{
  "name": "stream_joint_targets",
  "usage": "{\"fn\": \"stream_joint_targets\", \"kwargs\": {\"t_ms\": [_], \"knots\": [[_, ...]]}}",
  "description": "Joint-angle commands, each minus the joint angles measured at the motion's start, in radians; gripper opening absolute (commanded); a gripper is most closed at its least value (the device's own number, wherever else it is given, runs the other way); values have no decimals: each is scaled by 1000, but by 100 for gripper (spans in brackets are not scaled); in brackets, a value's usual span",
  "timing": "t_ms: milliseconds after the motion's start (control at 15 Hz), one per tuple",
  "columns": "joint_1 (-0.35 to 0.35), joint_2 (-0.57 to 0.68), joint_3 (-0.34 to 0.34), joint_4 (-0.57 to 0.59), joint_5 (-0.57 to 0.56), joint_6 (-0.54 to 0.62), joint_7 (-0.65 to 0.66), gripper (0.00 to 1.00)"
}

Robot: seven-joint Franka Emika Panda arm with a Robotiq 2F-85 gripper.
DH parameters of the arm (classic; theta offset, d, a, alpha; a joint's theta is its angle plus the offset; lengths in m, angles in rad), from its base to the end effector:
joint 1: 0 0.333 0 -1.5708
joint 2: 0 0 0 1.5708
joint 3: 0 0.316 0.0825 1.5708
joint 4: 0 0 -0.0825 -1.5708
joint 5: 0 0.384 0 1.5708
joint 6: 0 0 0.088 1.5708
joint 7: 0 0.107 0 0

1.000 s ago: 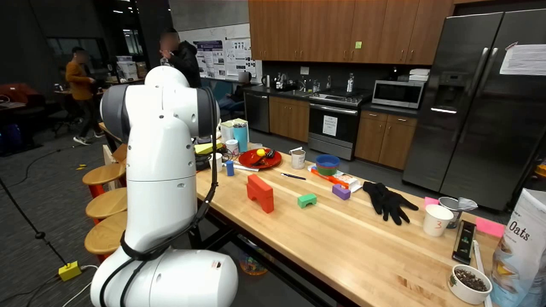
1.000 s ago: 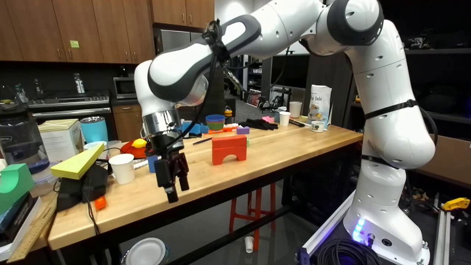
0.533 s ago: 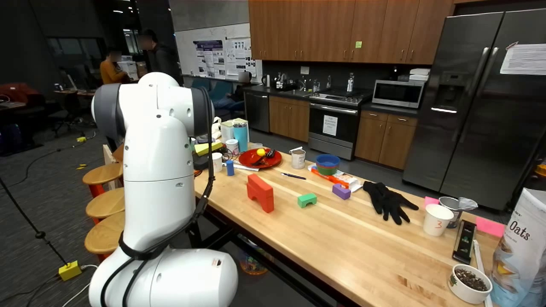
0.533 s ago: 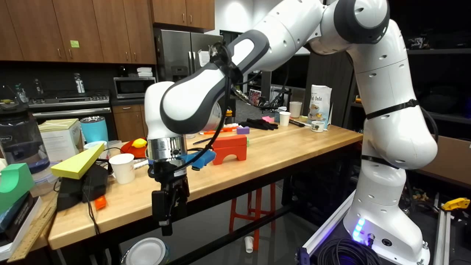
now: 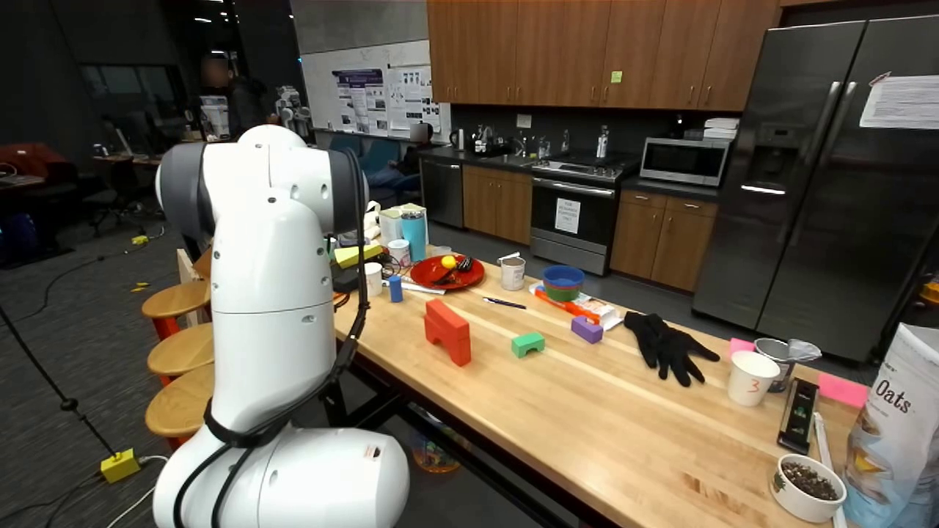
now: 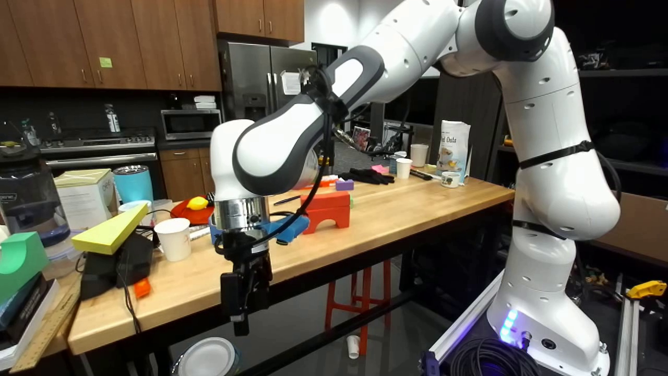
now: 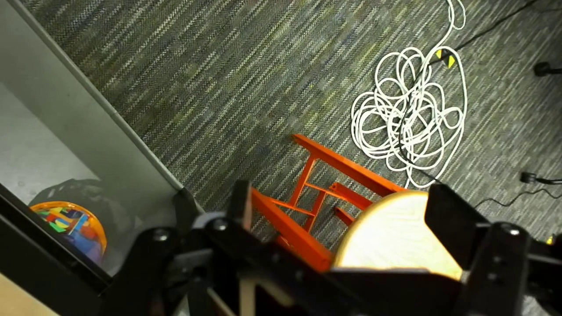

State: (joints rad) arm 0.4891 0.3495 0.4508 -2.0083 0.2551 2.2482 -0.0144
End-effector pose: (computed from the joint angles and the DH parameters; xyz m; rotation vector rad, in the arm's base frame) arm 0.3509 0.4786 0.2934 -2.6474 -1.0679 0.3303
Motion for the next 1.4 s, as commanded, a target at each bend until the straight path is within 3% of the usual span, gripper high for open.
{"fn": "stream_joint_targets", "kwargs": {"t_ms": [0, 400, 867, 1133, 1333], "knots": [[-4, 2, 3, 4, -4, -3, 2, 100], [-1, -4, 1, 6, -13, -15, 14, 100], [140, -50, -10, 73, -205, -253, 395, 100], [240, -38, -14, 137, -174, -367, 611, 100], [317, -25, -23, 170, -161, -386, 792, 100]]}}
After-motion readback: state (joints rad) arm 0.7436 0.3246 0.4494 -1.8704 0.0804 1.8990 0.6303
